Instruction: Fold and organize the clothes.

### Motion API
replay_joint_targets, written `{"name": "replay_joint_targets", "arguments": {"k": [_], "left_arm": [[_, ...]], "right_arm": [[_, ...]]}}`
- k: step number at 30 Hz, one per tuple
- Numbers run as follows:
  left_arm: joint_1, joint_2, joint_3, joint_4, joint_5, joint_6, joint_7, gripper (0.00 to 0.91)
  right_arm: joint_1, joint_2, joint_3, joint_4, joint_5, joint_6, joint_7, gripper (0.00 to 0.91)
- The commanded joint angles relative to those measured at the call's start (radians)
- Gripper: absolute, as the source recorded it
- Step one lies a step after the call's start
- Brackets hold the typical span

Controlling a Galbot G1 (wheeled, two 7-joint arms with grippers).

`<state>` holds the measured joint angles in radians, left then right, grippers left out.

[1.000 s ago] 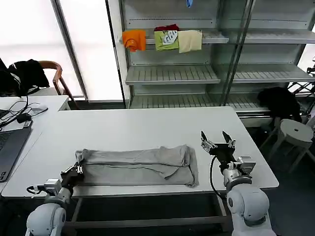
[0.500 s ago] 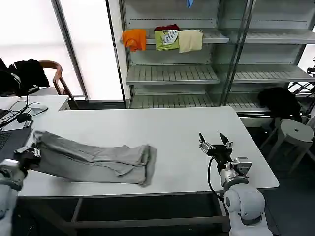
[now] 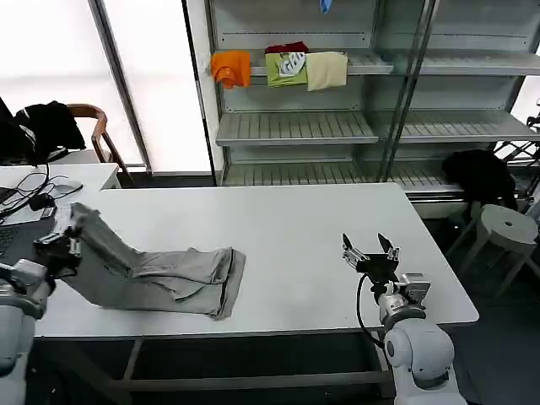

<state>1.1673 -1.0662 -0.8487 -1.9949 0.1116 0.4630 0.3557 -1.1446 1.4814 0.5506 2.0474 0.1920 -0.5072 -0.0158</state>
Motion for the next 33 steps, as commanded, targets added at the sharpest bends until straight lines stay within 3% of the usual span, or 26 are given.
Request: {"name": "replay_joint_targets", "arguments": {"k": [1, 10, 23, 24, 25, 33], "left_arm": [[-0.006, -0.187, 0.376, -0.165, 0.133, 0.1, -0.022, 0.0], [-0.004, -0.23, 0.469, -0.056, 0.13, 0.114, -0.063, 0.0], [-0.013, -0.277, 0.5, 0.059, 0.151, 0.114, -0.081, 0.03], [-0.013, -0.281, 0.503, 0.063, 0.155, 0.113, -0.089, 0.796], [-0.013, -0.286, 0.508, 0.069, 0.156, 0.114, -0.098, 0.907], [-0.019, -0.322, 0.542, 0.093, 0.152, 0.114, -0.136, 0.907]], "right_arm": [[-0.011, 0.0, 0.0, 0.007, -0.001, 0.001, -0.002, 0.907], [-0.019, 0.01, 0.002, 0.006, -0.005, 0.003, -0.005, 0.907], [-0.024, 0.016, 0.002, 0.004, -0.013, 0.006, -0.007, 0.907], [-0.024, 0.017, 0.002, 0.004, -0.014, 0.007, -0.008, 0.907], [-0.025, 0.018, 0.001, 0.003, -0.015, 0.007, -0.008, 0.907], [-0.025, 0.02, -0.004, 0.002, -0.021, 0.008, -0.01, 0.907]]}}
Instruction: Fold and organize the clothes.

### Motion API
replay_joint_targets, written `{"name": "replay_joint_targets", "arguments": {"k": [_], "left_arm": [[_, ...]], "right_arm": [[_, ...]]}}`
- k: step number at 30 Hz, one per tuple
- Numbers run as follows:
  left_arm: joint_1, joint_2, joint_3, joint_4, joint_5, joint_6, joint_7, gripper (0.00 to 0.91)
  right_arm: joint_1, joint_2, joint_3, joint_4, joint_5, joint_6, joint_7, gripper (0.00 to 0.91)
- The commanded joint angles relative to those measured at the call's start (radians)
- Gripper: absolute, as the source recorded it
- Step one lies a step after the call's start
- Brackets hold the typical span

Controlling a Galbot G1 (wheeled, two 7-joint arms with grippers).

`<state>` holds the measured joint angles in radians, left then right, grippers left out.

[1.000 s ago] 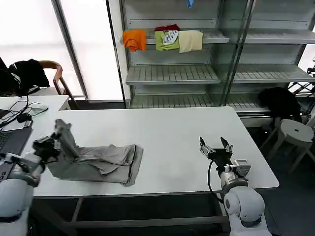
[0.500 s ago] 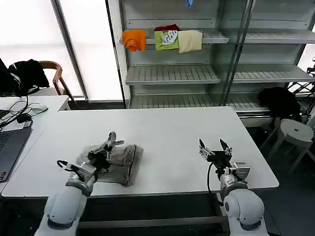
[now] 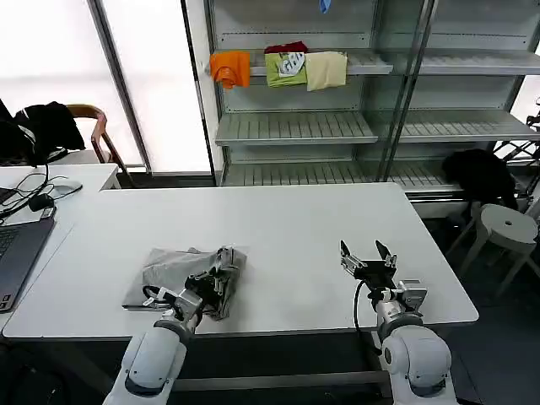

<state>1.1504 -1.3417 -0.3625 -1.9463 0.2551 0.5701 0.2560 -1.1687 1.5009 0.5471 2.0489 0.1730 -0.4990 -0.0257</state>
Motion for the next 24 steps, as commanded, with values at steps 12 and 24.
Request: {"name": "replay_joint_targets", "arguments": {"k": [12, 24], "left_arm": [[0.019, -0.026, -0.026, -0.153, -0.3, 0.008, -0.034, 0.907], [0.02, 0.202, -0.495, 0.027, -0.669, -0.013, 0.01, 0.907]], "right_arm": [[0.001, -0.002, 0.002, -0.007, -0.005, 0.001, 0.0, 0.907], [0.018, 0.013, -0.017, -0.019, -0.025, -0.005, 0.001, 0.907]]}}
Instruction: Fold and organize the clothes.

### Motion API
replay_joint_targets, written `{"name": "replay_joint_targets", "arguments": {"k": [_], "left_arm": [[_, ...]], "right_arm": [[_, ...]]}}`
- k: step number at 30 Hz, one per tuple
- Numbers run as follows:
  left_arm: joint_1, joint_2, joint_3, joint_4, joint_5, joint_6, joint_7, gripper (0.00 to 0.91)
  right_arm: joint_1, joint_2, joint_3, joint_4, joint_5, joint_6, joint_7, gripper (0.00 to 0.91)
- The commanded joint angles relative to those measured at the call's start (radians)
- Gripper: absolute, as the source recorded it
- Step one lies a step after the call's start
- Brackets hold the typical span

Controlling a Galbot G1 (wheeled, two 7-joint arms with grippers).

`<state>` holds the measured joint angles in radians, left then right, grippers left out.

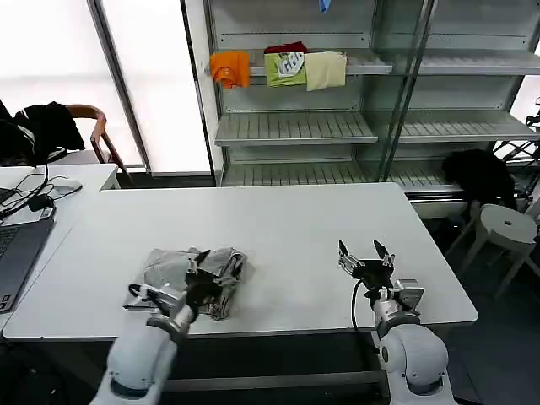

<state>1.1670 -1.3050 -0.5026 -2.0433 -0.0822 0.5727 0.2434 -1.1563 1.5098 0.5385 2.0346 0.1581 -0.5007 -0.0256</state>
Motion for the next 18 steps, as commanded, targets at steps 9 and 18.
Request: {"name": "replay_joint_targets", "arguments": {"k": [9, 18], "left_arm": [[0.0, 0.14, -0.325, 0.275, -0.313, -0.015, 0.008, 0.907], [-0.012, 0.124, -0.305, 0.303, -0.269, 0.003, 0.0, 0.907]], "right_arm": [[0.006, 0.008, -0.02, -0.008, -0.059, 0.012, -0.012, 0.907], [0.007, 0.01, -0.028, -0.003, -0.068, 0.012, -0.016, 0.907]]}}
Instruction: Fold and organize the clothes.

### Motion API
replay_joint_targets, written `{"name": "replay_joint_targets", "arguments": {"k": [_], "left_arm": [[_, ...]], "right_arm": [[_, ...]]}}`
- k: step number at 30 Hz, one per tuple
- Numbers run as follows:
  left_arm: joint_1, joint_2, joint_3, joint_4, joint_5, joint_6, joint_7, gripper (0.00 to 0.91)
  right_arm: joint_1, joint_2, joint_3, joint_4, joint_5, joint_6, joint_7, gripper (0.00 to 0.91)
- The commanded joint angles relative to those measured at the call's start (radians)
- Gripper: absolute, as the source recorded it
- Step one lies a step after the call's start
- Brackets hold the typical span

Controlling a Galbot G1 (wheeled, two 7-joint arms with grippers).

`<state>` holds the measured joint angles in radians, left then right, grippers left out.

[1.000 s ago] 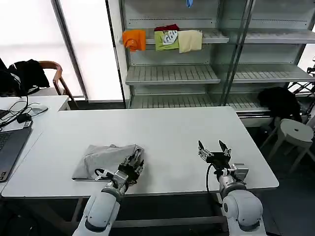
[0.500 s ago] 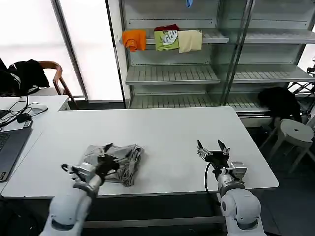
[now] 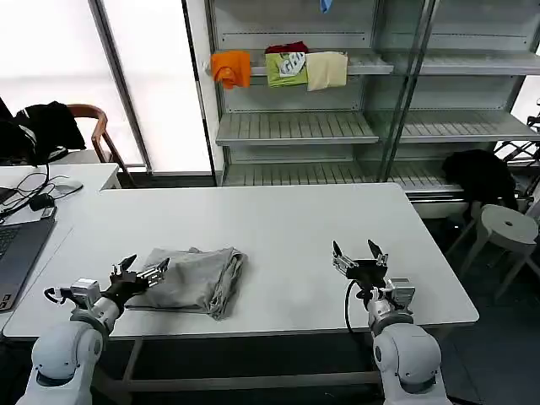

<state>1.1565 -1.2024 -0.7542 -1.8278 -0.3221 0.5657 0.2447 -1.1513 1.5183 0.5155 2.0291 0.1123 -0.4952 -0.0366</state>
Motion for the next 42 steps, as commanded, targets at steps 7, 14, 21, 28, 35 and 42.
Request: {"name": "replay_joint_targets", "arguments": {"k": [7, 14, 21, 28, 35, 42], "left_arm": [[0.01, 0.008, -0.039, 0.091, -0.007, 0.01, 0.002, 0.907], [0.021, -0.017, -0.016, 0.082, 0.018, 0.011, 0.006, 0.333], [0.023, -0.029, -0.006, 0.072, 0.03, 0.011, 0.016, 0.02], [0.025, -0.029, -0.008, 0.077, 0.034, 0.012, 0.025, 0.02], [0.024, -0.031, -0.015, 0.058, 0.033, 0.007, 0.014, 0.02], [0.028, -0.021, -0.043, 0.046, 0.118, -0.075, 0.011, 0.02]], "right_arm": [[0.004, 0.006, -0.011, -0.004, -0.022, 0.006, -0.005, 0.907], [0.002, 0.003, -0.008, -0.005, -0.02, 0.008, -0.005, 0.907], [0.0, -0.004, -0.001, -0.006, -0.016, 0.01, -0.004, 0.907], [-0.001, -0.001, 0.0, -0.006, -0.016, 0.013, -0.001, 0.907], [-0.002, -0.001, 0.001, -0.005, -0.016, 0.017, 0.002, 0.907], [-0.003, 0.002, 0.0, -0.006, -0.016, 0.018, 0.005, 0.907]]}}
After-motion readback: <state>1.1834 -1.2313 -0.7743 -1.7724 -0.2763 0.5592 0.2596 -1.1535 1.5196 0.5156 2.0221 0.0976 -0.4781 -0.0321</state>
